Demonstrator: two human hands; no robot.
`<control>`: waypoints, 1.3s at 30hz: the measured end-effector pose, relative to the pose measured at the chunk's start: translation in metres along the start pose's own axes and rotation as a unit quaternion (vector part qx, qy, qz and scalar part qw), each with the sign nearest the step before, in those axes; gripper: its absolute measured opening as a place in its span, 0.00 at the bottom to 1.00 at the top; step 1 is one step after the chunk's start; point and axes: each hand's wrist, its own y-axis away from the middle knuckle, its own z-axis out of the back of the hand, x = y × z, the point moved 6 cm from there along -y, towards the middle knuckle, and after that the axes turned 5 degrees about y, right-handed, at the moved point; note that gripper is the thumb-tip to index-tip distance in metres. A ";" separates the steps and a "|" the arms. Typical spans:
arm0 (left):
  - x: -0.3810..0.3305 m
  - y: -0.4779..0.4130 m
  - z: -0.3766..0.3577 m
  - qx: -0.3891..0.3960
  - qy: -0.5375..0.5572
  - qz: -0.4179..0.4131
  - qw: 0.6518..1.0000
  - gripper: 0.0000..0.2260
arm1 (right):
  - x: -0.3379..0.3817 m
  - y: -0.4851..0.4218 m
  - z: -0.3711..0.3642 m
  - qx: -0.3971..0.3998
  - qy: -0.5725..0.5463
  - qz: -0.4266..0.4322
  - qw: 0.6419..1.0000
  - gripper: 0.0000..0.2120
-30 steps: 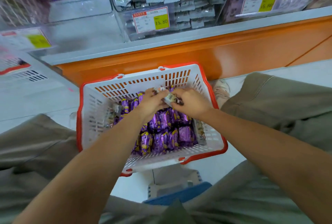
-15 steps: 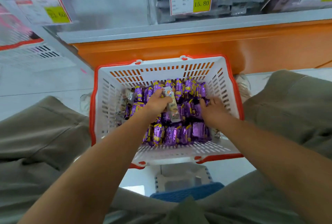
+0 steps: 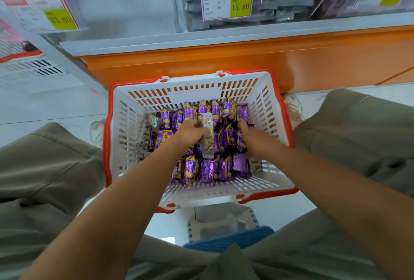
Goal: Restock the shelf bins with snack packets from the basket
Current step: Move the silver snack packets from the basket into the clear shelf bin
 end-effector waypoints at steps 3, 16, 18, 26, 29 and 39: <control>-0.003 0.005 -0.002 0.005 -0.017 -0.006 1.000 0.03 | -0.001 0.005 0.026 -0.030 -0.090 0.006 0.995 0.30; -0.048 0.051 -0.026 0.018 0.059 -0.050 0.997 0.19 | 0.009 0.031 0.131 -0.194 -0.334 0.044 0.921 0.24; -0.053 0.057 -0.028 0.011 0.086 -0.062 0.994 0.23 | 0.008 0.035 0.135 -0.203 -0.378 0.034 0.903 0.23; -0.083 0.091 -0.034 -0.014 0.149 -0.132 0.980 0.29 | 0.014 0.064 0.162 -0.239 -0.429 0.052 0.869 0.20; -0.092 0.093 -0.026 -0.056 0.164 -0.148 0.974 0.32 | 0.022 0.085 0.175 -0.252 -0.435 0.085 0.860 0.23; -0.136 0.128 -0.019 -0.110 0.283 -0.147 0.941 0.20 | 0.054 0.140 0.177 -0.263 -0.319 0.166 0.895 0.50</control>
